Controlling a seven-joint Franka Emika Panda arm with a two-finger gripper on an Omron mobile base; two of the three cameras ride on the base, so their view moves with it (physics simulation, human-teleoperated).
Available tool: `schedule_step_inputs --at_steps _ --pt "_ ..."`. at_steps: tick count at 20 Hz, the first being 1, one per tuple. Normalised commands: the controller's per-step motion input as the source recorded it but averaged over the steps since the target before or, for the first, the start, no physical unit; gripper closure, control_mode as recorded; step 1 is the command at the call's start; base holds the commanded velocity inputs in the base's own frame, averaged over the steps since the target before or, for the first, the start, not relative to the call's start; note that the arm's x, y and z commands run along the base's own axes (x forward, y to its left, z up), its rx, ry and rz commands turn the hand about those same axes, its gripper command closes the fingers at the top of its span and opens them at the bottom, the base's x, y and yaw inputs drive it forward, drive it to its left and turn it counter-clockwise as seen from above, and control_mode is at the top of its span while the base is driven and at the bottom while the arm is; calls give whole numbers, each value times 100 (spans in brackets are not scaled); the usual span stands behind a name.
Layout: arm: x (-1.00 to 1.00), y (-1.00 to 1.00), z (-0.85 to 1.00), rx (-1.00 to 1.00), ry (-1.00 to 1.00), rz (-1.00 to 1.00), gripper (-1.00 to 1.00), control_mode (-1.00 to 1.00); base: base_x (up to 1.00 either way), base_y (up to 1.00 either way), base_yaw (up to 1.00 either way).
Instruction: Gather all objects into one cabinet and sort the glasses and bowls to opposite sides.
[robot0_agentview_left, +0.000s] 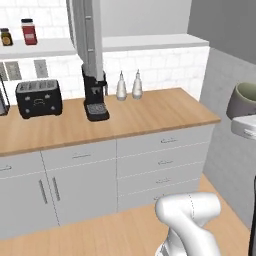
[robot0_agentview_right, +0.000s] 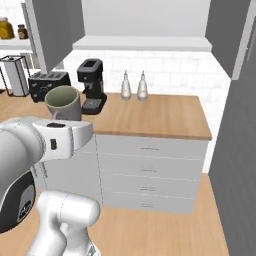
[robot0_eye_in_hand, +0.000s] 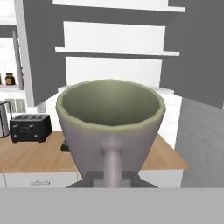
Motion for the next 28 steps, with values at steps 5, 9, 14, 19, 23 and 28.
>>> schedule_step_inputs --at_steps 5,9,14,19,23,28 --pt "0 0 0 0 0 0 100 100 57 86 -14" --pt "0 0 0 0 0 0 100 100 7 100 -24" --pt "0 0 0 0 0 0 100 100 -23 100 -16" --pt "0 0 0 0 0 0 100 100 -32 100 -4" --pt "0 0 0 0 0 0 100 100 -51 100 10" --pt "0 0 0 0 0 0 100 100 -17 100 3"
